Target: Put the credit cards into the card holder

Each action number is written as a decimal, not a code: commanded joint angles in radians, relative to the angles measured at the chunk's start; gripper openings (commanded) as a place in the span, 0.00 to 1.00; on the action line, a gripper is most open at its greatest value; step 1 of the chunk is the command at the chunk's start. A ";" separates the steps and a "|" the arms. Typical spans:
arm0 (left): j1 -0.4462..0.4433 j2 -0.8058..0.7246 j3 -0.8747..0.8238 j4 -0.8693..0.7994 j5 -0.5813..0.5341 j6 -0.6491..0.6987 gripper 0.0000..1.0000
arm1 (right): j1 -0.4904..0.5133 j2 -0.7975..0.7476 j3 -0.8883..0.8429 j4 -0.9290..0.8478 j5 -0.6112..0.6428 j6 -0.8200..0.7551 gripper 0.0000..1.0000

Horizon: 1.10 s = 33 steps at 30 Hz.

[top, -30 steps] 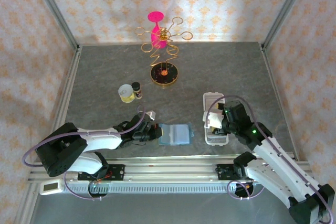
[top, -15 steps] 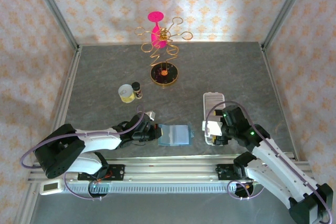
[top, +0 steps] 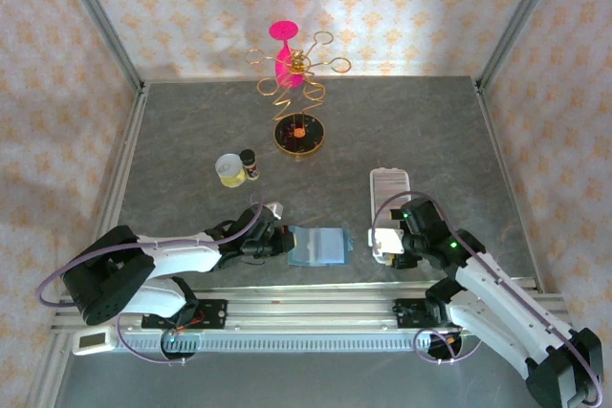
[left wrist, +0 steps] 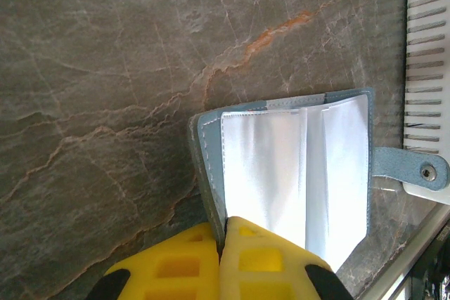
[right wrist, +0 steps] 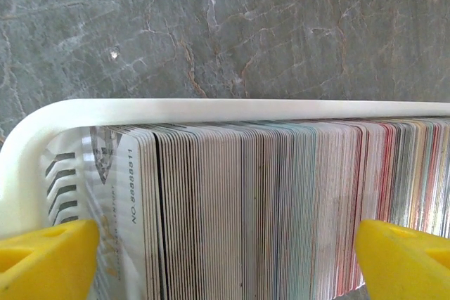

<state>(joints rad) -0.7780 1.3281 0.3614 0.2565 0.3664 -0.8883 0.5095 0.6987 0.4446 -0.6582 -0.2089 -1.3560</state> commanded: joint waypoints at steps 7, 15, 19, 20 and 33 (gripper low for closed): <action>0.001 -0.005 0.014 -0.014 0.003 -0.006 0.00 | -0.003 0.031 -0.040 0.065 0.073 -0.028 0.87; 0.003 0.000 0.012 -0.017 0.005 -0.001 0.00 | -0.001 0.048 -0.009 0.040 0.071 -0.039 0.65; 0.001 0.007 0.013 -0.013 0.005 -0.001 0.00 | -0.002 0.045 -0.007 0.027 0.066 -0.041 0.50; 0.000 0.009 0.013 -0.012 0.006 -0.003 0.00 | -0.002 0.044 -0.007 0.025 0.066 -0.042 0.47; 0.001 0.004 0.007 -0.013 0.006 -0.008 0.00 | 0.002 0.026 0.007 0.006 0.052 -0.041 0.21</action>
<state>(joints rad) -0.7780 1.3285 0.3614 0.2565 0.3668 -0.8913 0.5098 0.7273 0.4358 -0.6704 -0.2031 -1.3926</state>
